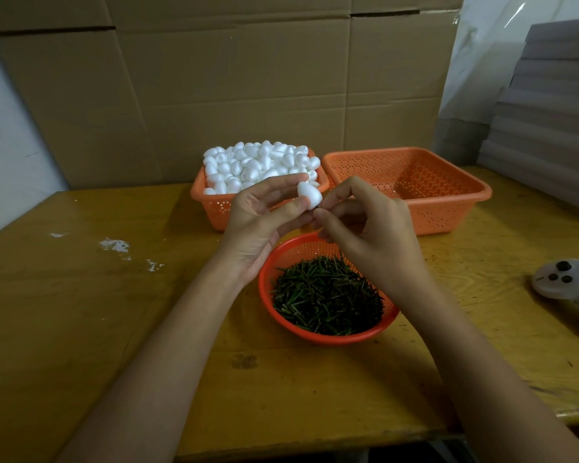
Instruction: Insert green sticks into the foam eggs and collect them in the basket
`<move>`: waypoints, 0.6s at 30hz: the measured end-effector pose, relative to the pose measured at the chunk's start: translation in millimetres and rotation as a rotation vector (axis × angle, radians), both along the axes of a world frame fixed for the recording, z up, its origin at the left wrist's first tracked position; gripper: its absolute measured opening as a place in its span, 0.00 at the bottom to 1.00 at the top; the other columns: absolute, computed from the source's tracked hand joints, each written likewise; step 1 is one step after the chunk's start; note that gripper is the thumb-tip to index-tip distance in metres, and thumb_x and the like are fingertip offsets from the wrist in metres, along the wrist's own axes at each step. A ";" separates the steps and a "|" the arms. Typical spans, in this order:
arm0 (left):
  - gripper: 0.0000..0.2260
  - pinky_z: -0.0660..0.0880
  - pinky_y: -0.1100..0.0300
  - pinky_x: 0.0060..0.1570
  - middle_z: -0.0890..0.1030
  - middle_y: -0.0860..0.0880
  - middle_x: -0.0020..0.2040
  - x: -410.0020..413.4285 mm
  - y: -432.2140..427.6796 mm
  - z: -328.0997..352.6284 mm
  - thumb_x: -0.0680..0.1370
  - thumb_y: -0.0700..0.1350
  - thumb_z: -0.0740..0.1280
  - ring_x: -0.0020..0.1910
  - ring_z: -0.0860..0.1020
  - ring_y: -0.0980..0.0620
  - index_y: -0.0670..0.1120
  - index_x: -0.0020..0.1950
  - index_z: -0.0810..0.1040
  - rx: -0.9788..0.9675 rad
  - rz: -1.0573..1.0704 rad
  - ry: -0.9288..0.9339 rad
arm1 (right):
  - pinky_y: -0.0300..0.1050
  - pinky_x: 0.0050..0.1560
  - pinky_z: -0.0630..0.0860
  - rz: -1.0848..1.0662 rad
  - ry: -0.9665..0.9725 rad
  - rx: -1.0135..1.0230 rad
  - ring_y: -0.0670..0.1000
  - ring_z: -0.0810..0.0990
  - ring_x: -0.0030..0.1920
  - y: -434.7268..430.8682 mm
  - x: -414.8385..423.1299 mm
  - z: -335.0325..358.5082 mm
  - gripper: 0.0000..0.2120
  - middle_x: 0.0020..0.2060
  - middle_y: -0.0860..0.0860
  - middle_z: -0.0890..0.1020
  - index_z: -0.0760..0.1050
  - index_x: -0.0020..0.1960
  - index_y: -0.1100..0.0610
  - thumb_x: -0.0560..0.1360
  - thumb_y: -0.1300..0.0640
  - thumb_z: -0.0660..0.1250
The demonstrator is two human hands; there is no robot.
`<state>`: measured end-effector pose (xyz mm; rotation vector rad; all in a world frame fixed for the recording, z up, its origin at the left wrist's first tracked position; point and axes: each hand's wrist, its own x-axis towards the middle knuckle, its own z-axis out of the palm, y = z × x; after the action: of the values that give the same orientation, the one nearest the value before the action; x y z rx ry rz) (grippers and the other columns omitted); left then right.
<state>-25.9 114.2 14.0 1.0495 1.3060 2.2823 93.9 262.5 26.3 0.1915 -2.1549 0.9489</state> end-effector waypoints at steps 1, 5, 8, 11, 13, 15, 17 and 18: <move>0.14 0.83 0.56 0.52 0.87 0.43 0.55 0.0 0.2 -0.3 0.74 0.38 0.77 0.56 0.86 0.47 0.48 0.58 0.87 -0.002 0.000 0.001 | 0.55 0.45 0.83 -0.002 -0.012 -0.003 0.45 0.87 0.39 -0.4 -0.1 -0.3 0.06 0.38 0.44 0.87 0.77 0.51 0.59 0.79 0.59 0.73; 0.13 0.83 0.56 0.51 0.87 0.43 0.52 -0.3 0.5 -1.3 0.75 0.38 0.77 0.53 0.86 0.48 0.48 0.58 0.86 -0.012 0.000 0.009 | 0.56 0.46 0.83 -0.013 -0.035 -0.030 0.45 0.87 0.39 -0.8 -0.6 -1.0 0.06 0.37 0.44 0.87 0.78 0.50 0.57 0.78 0.58 0.75; 0.11 0.83 0.56 0.50 0.87 0.44 0.52 -0.9 -0.3 -1.5 0.74 0.40 0.77 0.52 0.86 0.49 0.49 0.55 0.86 -0.032 0.020 0.032 | 0.54 0.46 0.82 -0.023 -0.040 -0.030 0.44 0.86 0.39 -1.4 -0.6 -1.1 0.07 0.37 0.44 0.87 0.79 0.49 0.57 0.76 0.56 0.77; 0.11 0.83 0.56 0.50 0.87 0.45 0.51 -1.0 -0.2 -2.2 0.74 0.40 0.78 0.51 0.86 0.50 0.49 0.55 0.86 -0.051 0.042 0.054 | 0.53 0.45 0.82 -0.033 -0.040 -0.020 0.44 0.86 0.39 -1.7 -0.6 -1.6 0.08 0.37 0.44 0.87 0.79 0.48 0.56 0.76 0.56 0.77; 0.11 0.83 0.56 0.49 0.87 0.45 0.51 -0.9 -0.1 -2.3 0.74 0.40 0.78 0.51 0.86 0.50 0.49 0.55 0.86 -0.055 0.048 0.060 | 0.53 0.45 0.83 -0.038 -0.039 -0.015 0.44 0.86 0.40 -1.3 -0.7 -1.8 0.08 0.38 0.44 0.87 0.80 0.48 0.56 0.76 0.55 0.77; 0.11 0.83 0.56 0.49 0.87 0.45 0.51 -0.6 -0.2 -1.7 0.74 0.40 0.78 0.51 0.86 0.50 0.49 0.55 0.86 -0.058 0.052 0.060 | 0.53 0.45 0.83 -0.040 -0.039 -0.016 0.44 0.86 0.40 -1.4 -0.8 -2.1 0.08 0.38 0.44 0.87 0.80 0.49 0.56 0.76 0.55 0.77; 0.10 0.83 0.56 0.49 0.87 0.46 0.50 -0.2 -0.4 -0.8 0.74 0.40 0.78 0.51 0.86 0.50 0.50 0.54 0.86 -0.059 0.054 0.056 | 0.53 0.45 0.83 -0.041 -0.039 -0.020 0.44 0.86 0.40 -1.7 -1.1 -2.4 0.08 0.37 0.44 0.87 0.80 0.48 0.56 0.76 0.55 0.77; 0.10 0.83 0.56 0.49 0.87 0.45 0.50 0.0 -0.4 -0.5 0.74 0.40 0.78 0.51 0.86 0.50 0.49 0.54 0.86 -0.058 0.054 0.052 | 0.52 0.45 0.83 -0.043 -0.039 -0.020 0.44 0.86 0.40 -1.9 -1.3 -2.6 0.08 0.37 0.43 0.87 0.80 0.48 0.56 0.76 0.55 0.77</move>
<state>-25.9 113.8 13.5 1.0730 1.4286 2.2561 92.6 260.6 23.7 0.1172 -2.1750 0.9567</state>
